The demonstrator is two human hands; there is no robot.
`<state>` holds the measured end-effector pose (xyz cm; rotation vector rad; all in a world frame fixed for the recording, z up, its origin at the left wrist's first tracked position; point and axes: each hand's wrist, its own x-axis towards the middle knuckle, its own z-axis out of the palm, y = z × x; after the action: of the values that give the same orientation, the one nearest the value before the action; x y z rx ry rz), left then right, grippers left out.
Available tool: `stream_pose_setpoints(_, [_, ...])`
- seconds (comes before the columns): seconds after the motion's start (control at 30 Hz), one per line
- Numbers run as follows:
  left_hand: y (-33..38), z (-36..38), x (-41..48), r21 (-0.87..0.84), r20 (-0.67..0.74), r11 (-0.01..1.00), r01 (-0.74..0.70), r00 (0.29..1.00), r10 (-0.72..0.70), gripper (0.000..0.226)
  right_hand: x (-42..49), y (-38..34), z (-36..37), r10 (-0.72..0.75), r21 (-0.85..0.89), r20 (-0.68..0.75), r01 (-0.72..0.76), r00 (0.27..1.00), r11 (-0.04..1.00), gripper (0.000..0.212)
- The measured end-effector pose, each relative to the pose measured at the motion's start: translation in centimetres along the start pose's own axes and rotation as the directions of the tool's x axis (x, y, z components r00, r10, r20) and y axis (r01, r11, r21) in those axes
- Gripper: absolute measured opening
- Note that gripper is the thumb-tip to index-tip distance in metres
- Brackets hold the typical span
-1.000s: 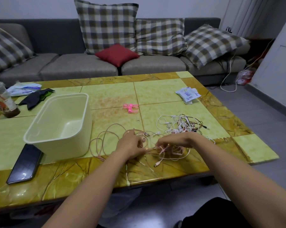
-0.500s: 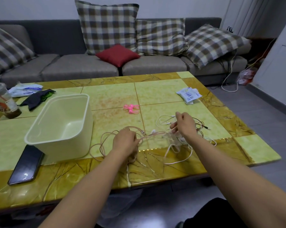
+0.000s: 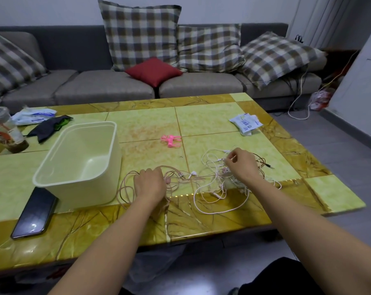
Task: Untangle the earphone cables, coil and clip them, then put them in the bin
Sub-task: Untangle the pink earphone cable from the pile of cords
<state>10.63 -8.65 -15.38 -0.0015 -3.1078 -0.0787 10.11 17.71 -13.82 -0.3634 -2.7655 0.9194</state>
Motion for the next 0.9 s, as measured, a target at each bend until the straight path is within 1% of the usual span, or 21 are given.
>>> stream_pose_setpoints(0.03, [0.1,-0.2,-0.1,-0.008,0.002,1.000,0.006,1.000,-0.006,0.034,0.0,-0.5,0.3,-0.056,-0.010,0.014,0.056,0.998,0.998,0.014])
stream_pose_setpoints(0.07, [0.2,-0.3,-0.2,-0.014,0.000,1.000,0.012,1.000,-0.012,0.038,0.0,-1.0,0.6,-0.093,-0.034,0.073,0.095,0.993,0.995,0.024])
stream_pose_setpoints(0.1, [0.3,-0.4,-0.2,-0.020,-0.006,1.000,0.021,1.000,-0.021,0.042,0.0,-1.4,0.9,-0.097,-0.072,0.161,0.110,0.982,0.991,0.036])
stream_pose_setpoints(0.13, [0.4,-0.4,-0.2,-0.025,-0.010,0.999,0.032,0.999,-0.032,0.046,-0.2,-1.7,1.2,-0.068,-0.124,0.249,0.101,0.966,0.987,0.046])
stream_pose_setpoints(0.17, [0.4,-0.5,-0.2,-0.026,-0.013,0.999,0.043,0.999,-0.043,0.050,-0.3,-1.9,1.5,-0.028,-0.173,0.311,0.085,0.950,0.981,0.051])
stream_pose_setpoints(0.2, [0.4,-0.5,-0.2,-0.016,-0.016,0.999,0.047,0.999,-0.048,0.052,-0.3,-1.7,1.7,0.004,-0.202,0.336,0.068,0.942,0.977,0.050])
stream_pose_setpoints(0.23, [0.4,-0.5,-0.1,0.004,-0.024,0.999,0.044,0.999,-0.044,0.053,-0.4,-1.5,1.9,0.017,-0.204,0.330,0.054,0.944,0.977,0.046])
stream_pose_setpoints(0.3, [0.4,-0.4,0.0,0.040,-0.051,0.999,0.020,0.999,-0.018,0.046,-0.5,-0.9,1.8,0.021,-0.166,0.296,0.030,0.955,0.986,0.035])
stream_pose_setpoints(0.37, [0.4,-0.1,0.1,-0.003,-0.080,1.000,-0.022,0.997,0.022,0.039,-0.5,-0.7,1.6,0.003,-0.136,0.282,0.037,0.959,0.990,0.020])
stream_pose_setpoints(0.4, [0.5,0.2,0.3,-0.041,-0.077,0.998,-0.046,0.996,0.043,0.039,-0.4,-0.7,1.4,-0.007,-0.130,0.271,0.044,0.962,0.991,0.013])
stream_pose_setpoints(0.47, [0.7,0.7,0.5,-0.109,-0.028,0.992,-0.071,0.997,0.068,0.040,-0.1,-0.9,1.0,-0.012,-0.109,0.203,0.035,0.979,0.993,0.006])
stream_pose_setpoints(0.57, [0.2,0.9,0.7,-0.309,0.033,0.951,-0.029,0.999,0.041,0.031,0.7,-1.1,0.5,0.004,-0.061,0.088,0.002,0.996,0.998,0.014])
stream_pose_setpoints(0.63, [-0.3,1.0,0.8,-0.452,0.034,0.892,-0.019,0.999,0.038,0.022,0.7,-1.6,0.6,-0.080,-0.028,0.070,0.082,0.994,0.996,0.024])
stream_pose_setpoints(0.7, [-0.4,0.7,0.6,-0.535,0.051,0.845,-0.005,0.998,0.038,0.021,0.1,-2.7,1.2,-0.218,0.030,0.066,0.216,0.974,0.976,0.025])
stream_pose_setpoints(0.77, [-0.5,0.5,0.5,-0.556,0.067,0.831,0.008,0.997,0.035,0.024,-0.6,-4.1,2.0,-0.306,0.124,0.113,0.292,0.945,0.948,0.022])
stream_pose_setpoints(0.8, [-0.5,0.6,0.4,-0.551,0.072,0.835,0.007,0.997,0.039,0.024,-0.9,-4.7,2.5,-0.332,0.159,0.175,0.306,0.927,0.939,0.022])
stream_pose_setpoints(0.83, [-0.6,0.6,0.4,-0.538,0.077,0.843,0.005,0.996,0.043,0.023,-1.1,-5.1,3.1,-0.346,0.164,0.253,0.313,0.903,0.936,0.022])
stream_pose_setpoints(0.9, [-0.9,0.7,0.3,-0.505,0.059,0.863,-0.009,0.997,0.045,0.021,-1.5,-5.7,4.4,-0.345,0.084,0.383,0.339,0.857,0.937,0.024])
